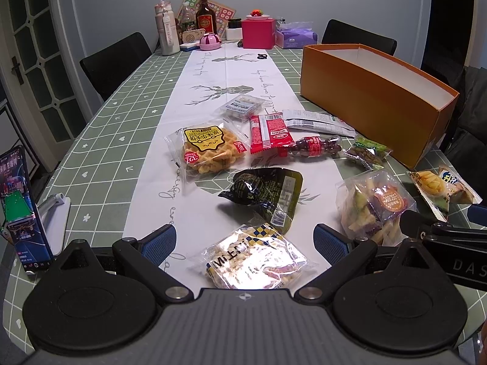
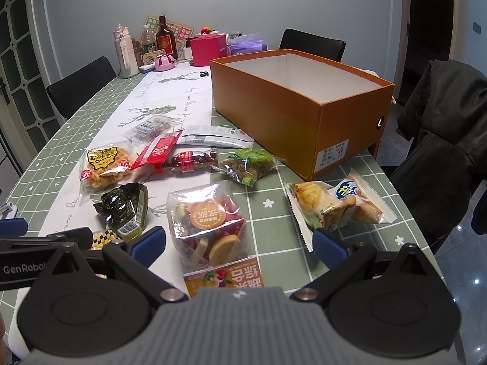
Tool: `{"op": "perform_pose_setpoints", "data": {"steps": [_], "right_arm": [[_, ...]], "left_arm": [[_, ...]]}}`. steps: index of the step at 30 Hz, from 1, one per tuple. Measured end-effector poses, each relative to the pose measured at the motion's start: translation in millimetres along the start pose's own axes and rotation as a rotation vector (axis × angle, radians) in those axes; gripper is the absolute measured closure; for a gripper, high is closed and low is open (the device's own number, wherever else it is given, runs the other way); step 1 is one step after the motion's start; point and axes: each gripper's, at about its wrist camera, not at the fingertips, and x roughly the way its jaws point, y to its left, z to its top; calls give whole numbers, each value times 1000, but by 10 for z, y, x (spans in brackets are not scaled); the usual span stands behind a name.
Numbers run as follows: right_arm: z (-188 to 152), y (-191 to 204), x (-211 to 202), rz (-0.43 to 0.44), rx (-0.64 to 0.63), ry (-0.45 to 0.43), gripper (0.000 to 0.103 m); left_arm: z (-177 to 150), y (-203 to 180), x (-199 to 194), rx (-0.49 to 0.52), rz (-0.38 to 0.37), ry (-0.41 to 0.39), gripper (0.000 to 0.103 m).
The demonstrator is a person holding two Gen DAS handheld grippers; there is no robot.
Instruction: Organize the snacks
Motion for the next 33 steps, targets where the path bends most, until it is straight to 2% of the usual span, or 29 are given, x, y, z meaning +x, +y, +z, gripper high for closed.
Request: {"op": "perform_pose_setpoints", "data": {"steps": [26, 29, 33], "right_arm": [[-3, 13, -4, -1, -3, -2, 3], [12, -16, -28, 20, -17, -17, 3], [53, -106, -105, 51, -51, -77, 3]], "left_arm": [[-1, -4, 4, 3, -3, 0, 0], [-3, 22, 12, 14, -29, -2, 0], [-11, 137, 48, -4, -15, 2, 0]]}}
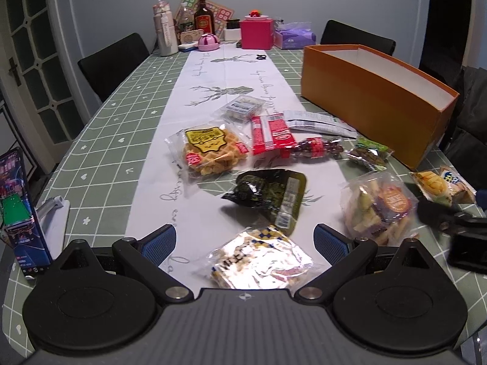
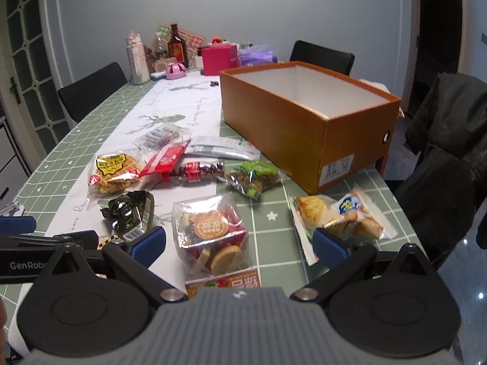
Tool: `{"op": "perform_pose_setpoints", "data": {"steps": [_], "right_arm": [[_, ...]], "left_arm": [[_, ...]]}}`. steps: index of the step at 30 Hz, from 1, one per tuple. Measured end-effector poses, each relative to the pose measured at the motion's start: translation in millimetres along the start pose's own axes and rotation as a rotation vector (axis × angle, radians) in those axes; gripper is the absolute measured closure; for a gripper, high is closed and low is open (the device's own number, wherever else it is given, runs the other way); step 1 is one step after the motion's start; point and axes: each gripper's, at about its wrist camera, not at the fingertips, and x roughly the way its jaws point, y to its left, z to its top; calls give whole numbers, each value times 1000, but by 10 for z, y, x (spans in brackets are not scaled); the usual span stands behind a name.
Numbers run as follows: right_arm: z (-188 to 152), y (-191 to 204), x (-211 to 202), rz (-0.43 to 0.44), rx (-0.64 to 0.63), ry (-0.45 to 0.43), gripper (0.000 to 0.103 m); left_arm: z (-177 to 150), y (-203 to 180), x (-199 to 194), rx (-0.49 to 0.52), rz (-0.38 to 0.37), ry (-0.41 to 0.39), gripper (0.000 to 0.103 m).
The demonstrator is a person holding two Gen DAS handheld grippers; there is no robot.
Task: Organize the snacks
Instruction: 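Grasp the white-and-blue cake bag with the right tool while the left tool grasps the silver peanut bag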
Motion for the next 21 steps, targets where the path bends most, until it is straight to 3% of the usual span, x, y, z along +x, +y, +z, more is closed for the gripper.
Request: {"op": "perform_pose_setpoints", "data": {"steps": [5, 11, 15, 21], "right_arm": [[27, -168, -28, -21, -48, -101, 3], [-37, -464, 134, -65, -93, -130, 3], [-59, -653, 222, -107, -72, -111, 3], [-70, -895, 316, -117, -26, -99, 3]], "left_arm": [[-57, 209, 102, -61, -18, 27, 0], [-169, 278, 219, -76, -74, 46, 0], [-239, 197, 279, 16, -117, 42, 0], [-293, 25, 296, 242, -164, -24, 0]]}}
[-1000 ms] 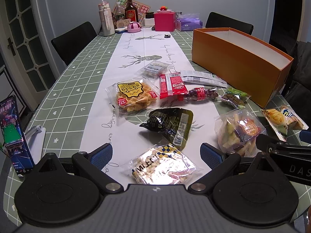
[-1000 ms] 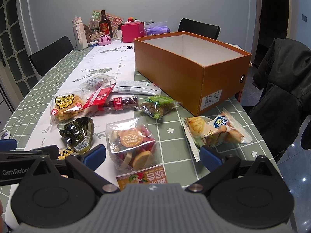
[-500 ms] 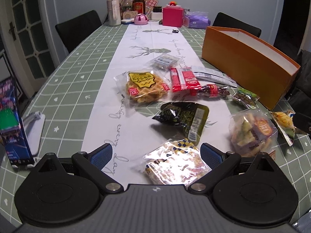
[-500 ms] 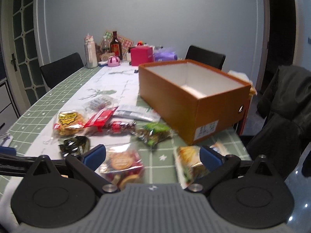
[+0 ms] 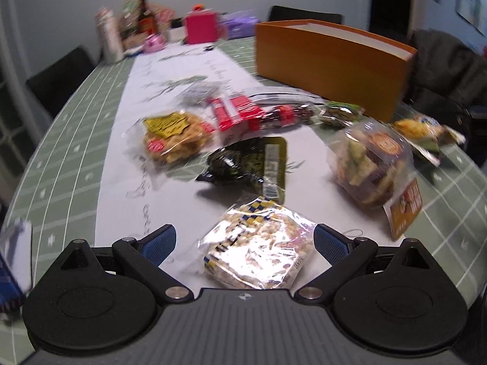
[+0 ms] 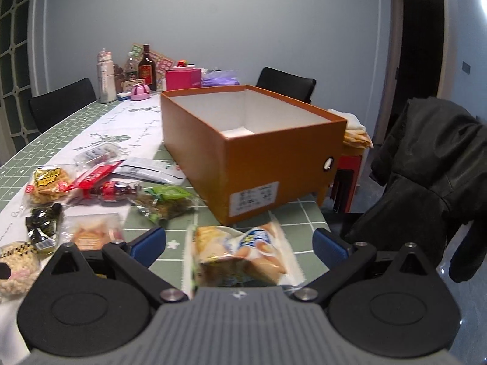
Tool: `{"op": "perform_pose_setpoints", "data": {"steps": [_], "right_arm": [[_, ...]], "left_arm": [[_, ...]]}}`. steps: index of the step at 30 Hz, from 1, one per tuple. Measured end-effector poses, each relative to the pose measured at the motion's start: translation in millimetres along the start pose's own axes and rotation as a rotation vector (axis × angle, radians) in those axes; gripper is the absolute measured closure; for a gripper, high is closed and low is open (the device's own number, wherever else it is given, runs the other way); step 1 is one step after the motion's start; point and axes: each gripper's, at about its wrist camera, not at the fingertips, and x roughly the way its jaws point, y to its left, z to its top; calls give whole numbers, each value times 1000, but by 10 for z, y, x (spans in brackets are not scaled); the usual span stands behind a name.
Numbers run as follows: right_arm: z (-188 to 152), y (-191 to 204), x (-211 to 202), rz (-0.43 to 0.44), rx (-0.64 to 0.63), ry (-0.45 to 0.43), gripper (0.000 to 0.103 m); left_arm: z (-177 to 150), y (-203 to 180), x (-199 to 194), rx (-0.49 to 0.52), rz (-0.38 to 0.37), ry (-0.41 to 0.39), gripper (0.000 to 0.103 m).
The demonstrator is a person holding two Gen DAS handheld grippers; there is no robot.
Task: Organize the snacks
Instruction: 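Grasp the white-and-blue cake bag with the right tool while the left tool grasps the silver peanut bag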
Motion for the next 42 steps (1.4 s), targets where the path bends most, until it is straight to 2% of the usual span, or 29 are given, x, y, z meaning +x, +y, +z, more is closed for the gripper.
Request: {"op": "perform_pose_setpoints", "data": {"steps": [3, 9, 14, 19, 27, 29, 31, 38, 42], "right_arm": [[20, -68, 45, 13, 21, 8, 3], [41, -143, 145, 93, 72, 39, 3], [36, -91, 277, 71, 31, 50, 3], [24, -70, 468, 39, 21, 100, 3], [-57, -96, 637, 29, 58, 152, 3], [-76, -108, 639, 41, 67, 152, 6], [-90, -122, 643, 65, 75, 159, 25], [-113, -153, 593, 93, 86, 138, 30], [-112, -159, 554, 111, 83, 126, 32]], "left_arm": [[-4, -28, 91, 70, -24, -15, 0], [-26, 22, 269, 82, -114, 26, 0], [-82, -46, 354, 137, -83, 59, 0], [-78, 108, 426, 33, -149, 95, 0], [-100, 110, 410, 28, -133, 79, 0], [-128, 108, 403, 24, -131, 56, 0], [-151, 105, 385, 15, -127, 40, 0], [-115, 91, 352, 8, -125, 55, 0], [-93, 89, 329, 15, -136, 56, 9]]}}
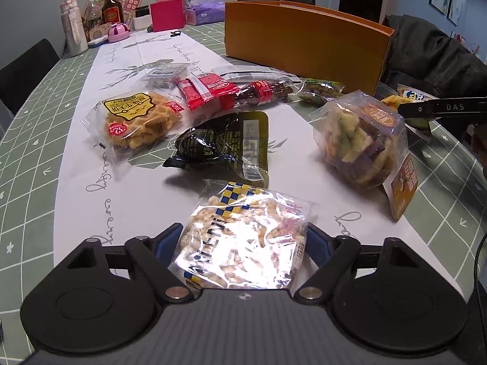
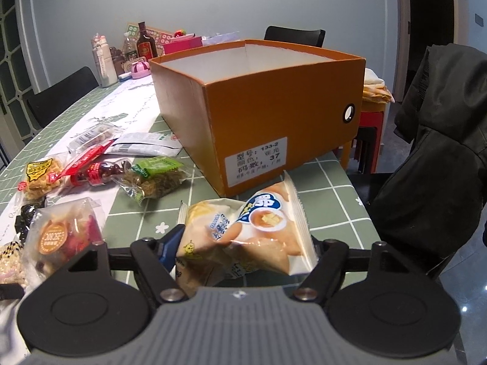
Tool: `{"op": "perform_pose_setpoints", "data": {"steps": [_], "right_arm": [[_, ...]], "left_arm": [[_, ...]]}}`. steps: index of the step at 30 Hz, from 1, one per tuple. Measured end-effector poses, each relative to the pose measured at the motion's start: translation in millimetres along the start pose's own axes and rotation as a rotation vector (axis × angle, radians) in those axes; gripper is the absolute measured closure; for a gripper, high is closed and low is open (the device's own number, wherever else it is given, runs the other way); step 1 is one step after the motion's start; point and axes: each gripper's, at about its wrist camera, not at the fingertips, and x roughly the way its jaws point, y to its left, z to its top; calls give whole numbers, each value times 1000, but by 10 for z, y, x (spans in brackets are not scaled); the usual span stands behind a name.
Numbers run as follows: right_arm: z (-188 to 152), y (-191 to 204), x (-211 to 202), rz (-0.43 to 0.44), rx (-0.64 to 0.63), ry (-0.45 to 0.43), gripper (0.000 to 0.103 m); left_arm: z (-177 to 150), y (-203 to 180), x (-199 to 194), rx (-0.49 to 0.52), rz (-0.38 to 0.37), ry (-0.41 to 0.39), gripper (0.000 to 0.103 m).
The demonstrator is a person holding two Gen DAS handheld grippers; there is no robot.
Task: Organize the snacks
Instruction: 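Grasp the white-and-blue cake bag with the right tool while the left tool grasps the silver peanut bag, then lift both held bags and carry them over the orange box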
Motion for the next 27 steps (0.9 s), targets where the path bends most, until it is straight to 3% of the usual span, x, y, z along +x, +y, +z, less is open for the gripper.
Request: {"op": "perform_pose_setpoints", "data": {"steps": [13, 20, 27], "right_arm": [[85, -11, -266, 23, -16, -50, 35], [180, -92, -543, 47, 2, -113, 35], [532, -214, -693, 71, -30, -159, 35]], "left_arm": [[173, -14, -307, 16, -21, -63, 10], [586, -32, -460, 24, -31, -146, 10], [1169, -283, -366, 127, -58, -212, 10]]}}
